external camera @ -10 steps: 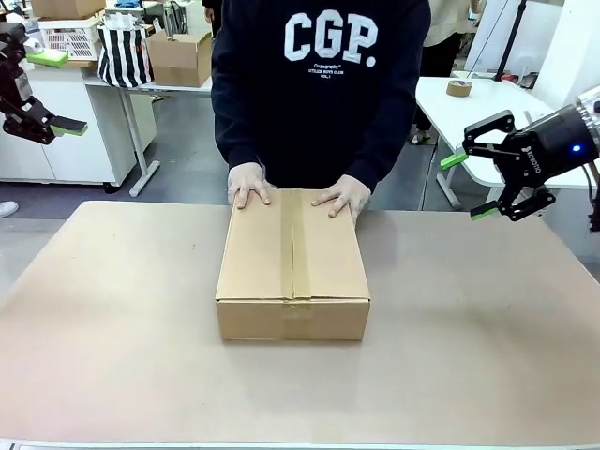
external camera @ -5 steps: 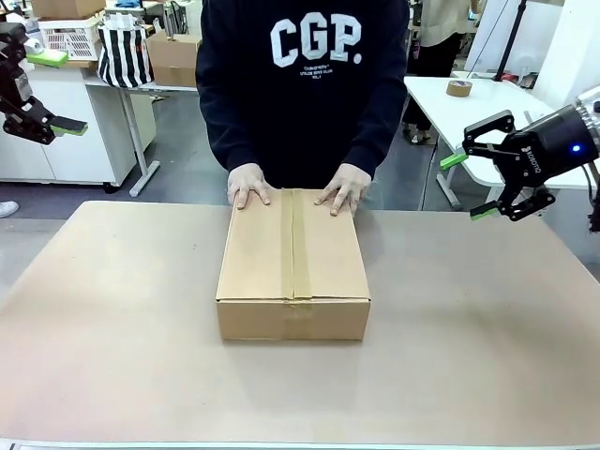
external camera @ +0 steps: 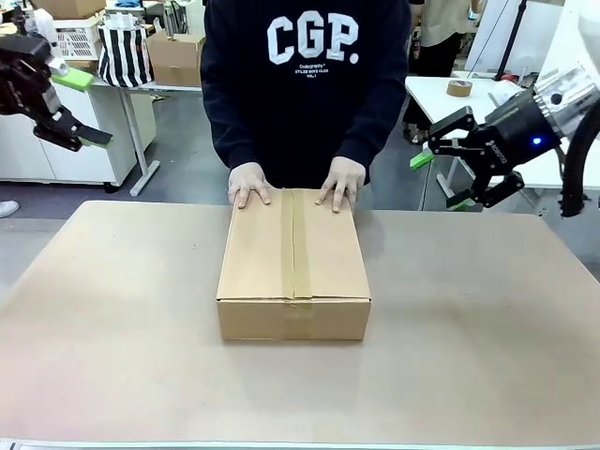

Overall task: Pack the gift set into the box.
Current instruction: Press and hold the closed box until the human finishes sealing it.

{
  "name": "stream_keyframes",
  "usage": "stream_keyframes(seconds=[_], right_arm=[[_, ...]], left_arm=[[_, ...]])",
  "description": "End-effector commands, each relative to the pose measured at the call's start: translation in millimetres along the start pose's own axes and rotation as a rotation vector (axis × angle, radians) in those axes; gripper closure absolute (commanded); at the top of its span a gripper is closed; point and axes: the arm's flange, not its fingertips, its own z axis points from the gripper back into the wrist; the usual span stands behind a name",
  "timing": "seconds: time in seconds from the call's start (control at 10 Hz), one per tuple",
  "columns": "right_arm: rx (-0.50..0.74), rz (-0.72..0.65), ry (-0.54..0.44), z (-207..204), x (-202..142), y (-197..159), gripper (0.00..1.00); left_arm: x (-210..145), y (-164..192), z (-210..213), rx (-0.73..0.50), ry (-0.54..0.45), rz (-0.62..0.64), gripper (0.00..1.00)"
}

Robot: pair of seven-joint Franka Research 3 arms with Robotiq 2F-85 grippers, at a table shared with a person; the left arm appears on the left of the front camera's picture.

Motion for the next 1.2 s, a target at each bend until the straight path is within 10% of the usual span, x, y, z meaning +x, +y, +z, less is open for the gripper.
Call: stream_keyframes(seconds=[0.0,0.3,0.6,0.7,0.8,1.1], right_arm=[[0.019,0.179,-0.054,-8.6,6.0,7.6,0.0],[0.083,1.067,0.124,-46.0,1.5,43.2,0.0],[0.674,2.007,0.373,-43.1,9.3,34.9,0.0],[0.703,2.053,0.42,-41.7,13.5,29.9,0.0],[0.167,1.156,0.3,-31.2,18.9,40.7,0.0],[0.1,1.226,0.254,-38.4,6.6,33.9,0.0]], left_arm=[[0.5,8.2,-2.5,0.047,0.065,-0.091,0.0],[10.7,22.6,-62.4,0.152,0.128,-0.633,0.0],[8.1,27.5,-108.1,0.214,-0.006,-0.992,0.0],[12.7,27.7,-118.8,0.282,0.02,-0.979,0.0],[24.9,22.0,-92.9,0.235,0.075,-0.843,0.0],[20.6,26.7,-104.5,0.264,0.045,-0.906,0.0]])
